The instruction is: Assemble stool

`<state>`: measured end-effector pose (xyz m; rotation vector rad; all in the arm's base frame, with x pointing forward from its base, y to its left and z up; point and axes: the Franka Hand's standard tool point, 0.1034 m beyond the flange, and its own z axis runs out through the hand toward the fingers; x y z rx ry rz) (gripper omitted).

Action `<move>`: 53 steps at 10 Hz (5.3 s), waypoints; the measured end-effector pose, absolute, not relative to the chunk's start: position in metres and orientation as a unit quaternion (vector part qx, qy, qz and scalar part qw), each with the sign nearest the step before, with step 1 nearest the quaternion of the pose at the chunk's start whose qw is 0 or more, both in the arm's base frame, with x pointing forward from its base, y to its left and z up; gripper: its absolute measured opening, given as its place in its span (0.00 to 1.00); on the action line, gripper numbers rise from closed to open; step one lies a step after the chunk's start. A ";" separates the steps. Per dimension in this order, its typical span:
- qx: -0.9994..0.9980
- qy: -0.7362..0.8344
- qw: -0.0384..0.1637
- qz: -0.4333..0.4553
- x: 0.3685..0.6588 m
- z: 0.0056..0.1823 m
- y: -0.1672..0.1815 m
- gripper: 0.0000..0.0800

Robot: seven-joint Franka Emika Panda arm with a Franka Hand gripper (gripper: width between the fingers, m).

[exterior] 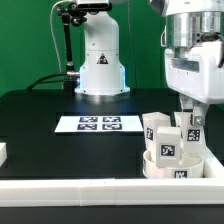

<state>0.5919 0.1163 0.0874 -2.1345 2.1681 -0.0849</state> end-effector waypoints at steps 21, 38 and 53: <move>-0.611 0.785 0.100 0.003 0.599 0.106 0.122 0.81; -0.999 -0.001 0.025 -0.027 0.598 0.108 0.107 0.81; -0.940 -0.341 -0.010 -0.014 0.591 0.090 0.113 0.81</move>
Offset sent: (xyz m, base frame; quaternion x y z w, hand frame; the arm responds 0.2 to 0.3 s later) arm -0.0008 0.0006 -0.0051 -0.0142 -0.0073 0.2734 0.9618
